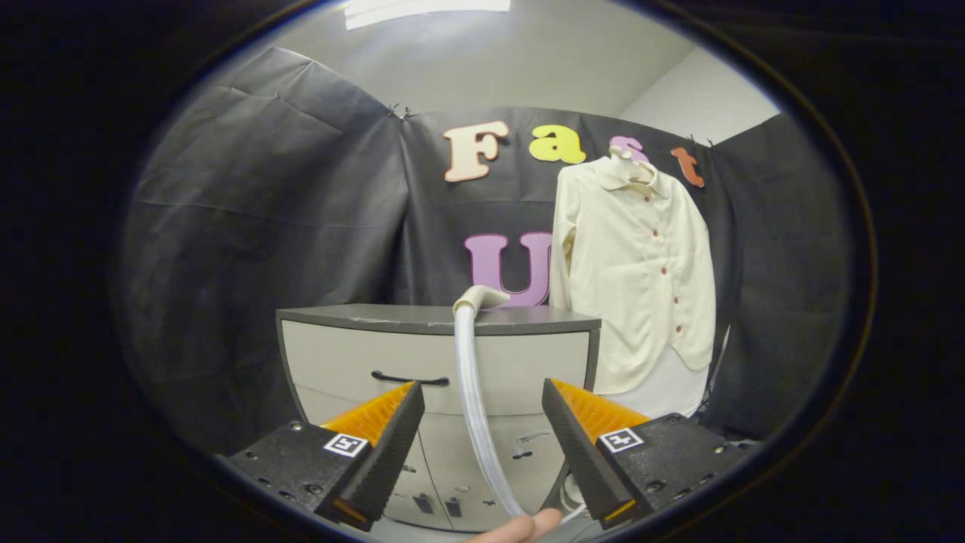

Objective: Iron the clothes twice with a garment steamer, once on the left side and once on the right side.

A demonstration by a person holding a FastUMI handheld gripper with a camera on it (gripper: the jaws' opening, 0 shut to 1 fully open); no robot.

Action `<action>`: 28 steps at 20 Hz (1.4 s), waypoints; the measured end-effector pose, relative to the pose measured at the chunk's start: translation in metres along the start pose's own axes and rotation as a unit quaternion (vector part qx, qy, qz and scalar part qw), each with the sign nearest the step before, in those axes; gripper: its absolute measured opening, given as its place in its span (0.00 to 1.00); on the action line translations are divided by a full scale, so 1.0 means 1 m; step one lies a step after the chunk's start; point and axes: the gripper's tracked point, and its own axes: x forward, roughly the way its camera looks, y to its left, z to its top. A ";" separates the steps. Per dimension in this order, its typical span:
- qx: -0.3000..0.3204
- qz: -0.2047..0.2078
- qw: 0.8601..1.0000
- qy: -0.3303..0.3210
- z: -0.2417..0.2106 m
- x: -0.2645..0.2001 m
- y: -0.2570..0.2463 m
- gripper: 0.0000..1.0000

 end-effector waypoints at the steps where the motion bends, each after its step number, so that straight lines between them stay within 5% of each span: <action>1: -0.004 -0.003 1.000 -0.001 0.005 0.009 -0.001 0.96; 14: 0.017 -0.014 0.999 0.033 0.073 0.124 -0.004 0.96; 19: 0.047 -0.078 0.988 0.127 0.068 0.195 -0.021 0.96; 23: 0.085 -0.053 0.979 0.178 0.065 0.248 0.006 0.97; 28: 0.046 -0.047 0.960 0.271 0.038 0.290 0.022 0.93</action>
